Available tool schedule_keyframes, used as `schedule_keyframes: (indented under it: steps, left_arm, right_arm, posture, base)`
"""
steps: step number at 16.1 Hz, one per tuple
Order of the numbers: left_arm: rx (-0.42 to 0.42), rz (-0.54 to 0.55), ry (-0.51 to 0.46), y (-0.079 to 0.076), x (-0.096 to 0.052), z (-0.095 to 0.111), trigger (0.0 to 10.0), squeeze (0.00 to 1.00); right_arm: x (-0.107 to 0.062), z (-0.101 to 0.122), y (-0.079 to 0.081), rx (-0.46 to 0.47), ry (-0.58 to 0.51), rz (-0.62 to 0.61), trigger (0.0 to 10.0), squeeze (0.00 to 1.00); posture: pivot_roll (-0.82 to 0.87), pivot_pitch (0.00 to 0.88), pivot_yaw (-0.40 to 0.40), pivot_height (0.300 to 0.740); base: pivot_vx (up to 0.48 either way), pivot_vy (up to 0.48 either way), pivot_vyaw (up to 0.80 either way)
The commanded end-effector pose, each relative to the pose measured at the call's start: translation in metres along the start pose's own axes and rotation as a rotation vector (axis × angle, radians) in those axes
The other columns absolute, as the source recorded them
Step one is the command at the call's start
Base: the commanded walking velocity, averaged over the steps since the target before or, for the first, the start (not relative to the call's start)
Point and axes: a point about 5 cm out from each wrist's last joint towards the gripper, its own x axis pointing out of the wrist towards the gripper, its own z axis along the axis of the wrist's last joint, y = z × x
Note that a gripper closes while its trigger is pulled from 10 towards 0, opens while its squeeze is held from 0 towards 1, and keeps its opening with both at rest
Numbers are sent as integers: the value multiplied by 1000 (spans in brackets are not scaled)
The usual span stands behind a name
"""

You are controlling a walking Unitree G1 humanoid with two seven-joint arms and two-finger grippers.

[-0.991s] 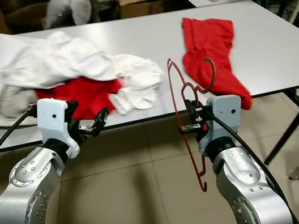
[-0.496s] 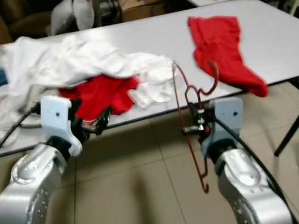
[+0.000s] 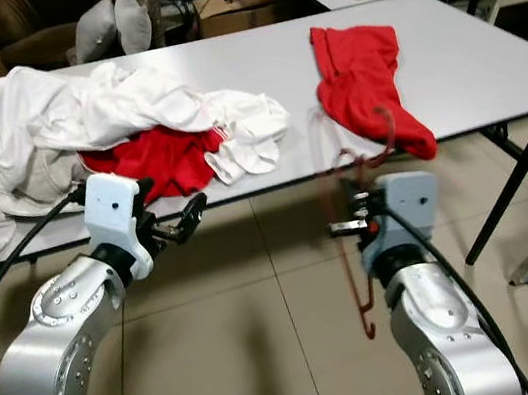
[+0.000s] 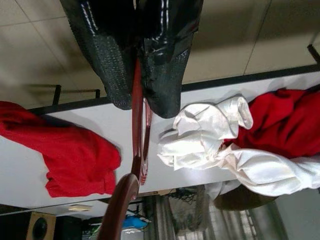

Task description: Hang hanger

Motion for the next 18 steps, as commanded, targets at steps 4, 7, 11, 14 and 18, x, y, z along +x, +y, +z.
schedule_keyframes:
  steps: [4, 7, 11, 14, 18]
  left_arm:
    - [22, 19, 20, 5, -2, -3, 10000, 784]
    - [13, 5, 16, 4, -3, -3, 10000, 788]
    - [5, 10, 18, 5, -5, -4, 10000, 808]
    - [-9, 27, 20, 7, -7, -5, 10000, 812]
    - [-22, 37, 9, 5, -5, -4, 10000, 812]
  right_arm:
    - [0, 0, 6, 4, -6, 19, 10000, 0]
    - [0, -1, 4, -11, 7, 3, 10000, 0]
    - [2, -3, 5, -38, 20, -11, 10000, 0]
    - [1, -4, 8, -115, 23, 49, 10000, 0]
    - [-2, -6, 7, -113, 44, 60, 10000, 0]
  posture:
    - [18, 15, 1, 740]
    - [18, 23, -3, 740]
    - [22, 31, -9, 740]
    - [20, 36, -7, 740]
    - [6, 49, -18, 740]
  base:
    - [0, 0, 0]
    - [0, 0, 0]
    - [0, 0, 0]
    - [0, 0, 0]
    - [243, 0, 600]
